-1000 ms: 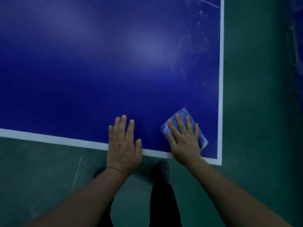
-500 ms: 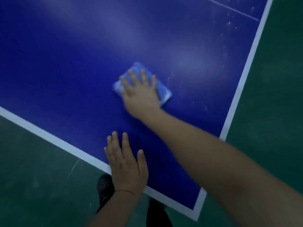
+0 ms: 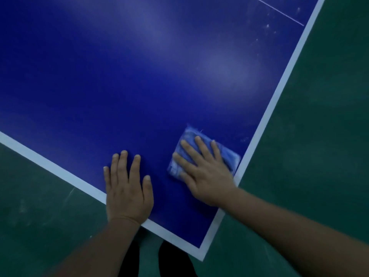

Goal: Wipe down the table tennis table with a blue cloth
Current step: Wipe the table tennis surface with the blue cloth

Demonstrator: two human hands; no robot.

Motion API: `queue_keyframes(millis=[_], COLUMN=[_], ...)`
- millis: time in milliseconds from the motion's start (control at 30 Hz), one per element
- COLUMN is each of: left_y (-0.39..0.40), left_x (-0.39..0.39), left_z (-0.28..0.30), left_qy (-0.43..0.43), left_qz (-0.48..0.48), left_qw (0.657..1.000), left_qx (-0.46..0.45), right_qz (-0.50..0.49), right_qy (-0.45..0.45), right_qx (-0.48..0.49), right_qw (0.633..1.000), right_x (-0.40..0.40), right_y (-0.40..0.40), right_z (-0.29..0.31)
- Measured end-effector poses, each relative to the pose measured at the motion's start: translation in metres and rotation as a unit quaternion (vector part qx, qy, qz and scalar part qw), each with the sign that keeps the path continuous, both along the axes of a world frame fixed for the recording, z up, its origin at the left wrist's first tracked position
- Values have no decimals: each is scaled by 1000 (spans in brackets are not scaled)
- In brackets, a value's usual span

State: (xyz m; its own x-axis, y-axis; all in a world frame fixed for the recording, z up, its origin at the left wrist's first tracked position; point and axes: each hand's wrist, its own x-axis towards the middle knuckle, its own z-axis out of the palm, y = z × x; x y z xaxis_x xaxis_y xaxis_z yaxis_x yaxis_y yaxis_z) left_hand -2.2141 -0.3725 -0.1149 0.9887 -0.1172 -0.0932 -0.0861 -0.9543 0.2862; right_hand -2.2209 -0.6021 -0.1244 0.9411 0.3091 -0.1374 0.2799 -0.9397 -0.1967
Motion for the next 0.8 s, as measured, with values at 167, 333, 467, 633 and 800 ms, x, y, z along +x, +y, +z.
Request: queue_keyframes(millis=[167,333,467,633,800], left_y=[-1,-2,-1,0,0], left_x=[-1,0,0,0,-1], left_z=[-2,-1,-3,-3,-4], left_qy=[5,15,21,22,13], left_qz=[3,2,2,2,1], left_qw=[1000,1000,1000,1000,1000], left_qx=[19,20,20,18,1], right_qz=[-259,-333,-96,-188,-394], right_qy=[-8,-29,3,-24,-12], right_qx=[-32,-20,-18,-17,-23], right_qw=[965,942,995,982,919], right_x=[125,95,-59,24,86], right_y=[-123,-95,-17,-84,-115], right_z=[10,8,5,8,6])
